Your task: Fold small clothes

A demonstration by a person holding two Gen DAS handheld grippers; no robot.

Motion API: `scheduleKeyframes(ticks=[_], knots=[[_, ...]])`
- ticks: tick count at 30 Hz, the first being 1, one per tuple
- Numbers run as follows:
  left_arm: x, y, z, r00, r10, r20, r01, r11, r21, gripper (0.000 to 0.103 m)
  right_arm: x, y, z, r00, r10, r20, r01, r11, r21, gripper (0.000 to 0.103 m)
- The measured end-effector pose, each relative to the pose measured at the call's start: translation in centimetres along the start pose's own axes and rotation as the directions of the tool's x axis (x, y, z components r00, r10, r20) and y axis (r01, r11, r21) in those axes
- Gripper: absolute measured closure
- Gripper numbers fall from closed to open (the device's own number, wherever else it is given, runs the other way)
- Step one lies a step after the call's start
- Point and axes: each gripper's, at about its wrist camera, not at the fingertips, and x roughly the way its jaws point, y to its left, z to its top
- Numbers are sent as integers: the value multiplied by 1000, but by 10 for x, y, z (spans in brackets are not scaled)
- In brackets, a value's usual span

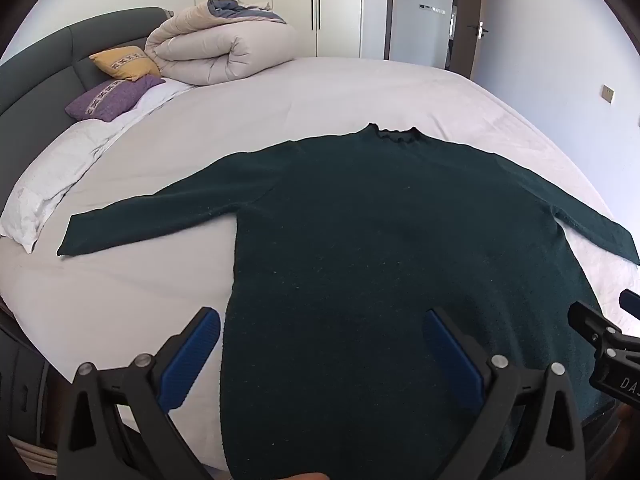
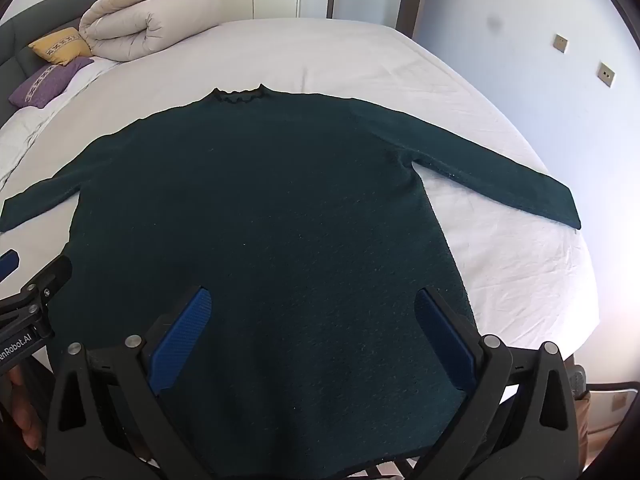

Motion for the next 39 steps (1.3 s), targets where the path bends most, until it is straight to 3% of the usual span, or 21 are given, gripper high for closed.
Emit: scheduleKeyframes(ticks=[39], knots=[[5,4,-5,1000,-20,-18,20,1000,-14,0,5,1,-4,1000,12,-12,-12,1000,4,0]])
